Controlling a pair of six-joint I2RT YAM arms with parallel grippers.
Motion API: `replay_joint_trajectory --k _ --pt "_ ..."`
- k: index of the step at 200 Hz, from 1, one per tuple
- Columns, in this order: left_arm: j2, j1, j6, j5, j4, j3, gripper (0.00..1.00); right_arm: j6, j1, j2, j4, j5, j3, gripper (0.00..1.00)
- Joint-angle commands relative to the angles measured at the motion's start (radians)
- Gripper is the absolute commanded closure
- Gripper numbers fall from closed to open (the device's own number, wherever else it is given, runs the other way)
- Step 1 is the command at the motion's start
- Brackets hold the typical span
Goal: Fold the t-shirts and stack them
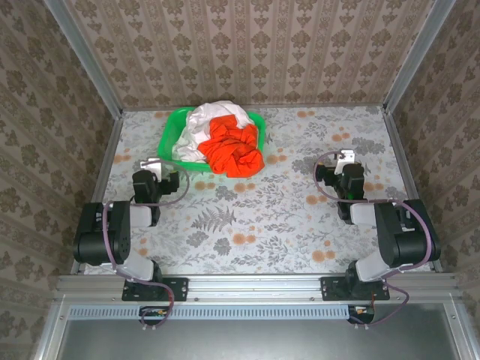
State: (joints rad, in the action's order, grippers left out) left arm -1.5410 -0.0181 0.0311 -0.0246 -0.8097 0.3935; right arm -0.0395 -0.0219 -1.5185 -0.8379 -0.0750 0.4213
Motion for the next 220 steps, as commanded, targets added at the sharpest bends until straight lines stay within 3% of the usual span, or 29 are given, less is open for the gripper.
replay_joint_trajectory --k 1,166,220 --pt "0.007 0.002 0.018 0.006 -0.026 0.016 0.0 0.003 0.0 -0.009 0.001 -0.015 -0.006 0.0" --pt "0.02 -0.002 0.024 0.004 -0.025 0.014 0.0 0.003 0.0 0.001 -0.001 -0.015 -0.008 0.0" --pt "0.355 -0.042 0.059 -0.043 0.357 0.068 0.0 0.009 -0.001 0.231 0.296 0.039 0.056 0.0"
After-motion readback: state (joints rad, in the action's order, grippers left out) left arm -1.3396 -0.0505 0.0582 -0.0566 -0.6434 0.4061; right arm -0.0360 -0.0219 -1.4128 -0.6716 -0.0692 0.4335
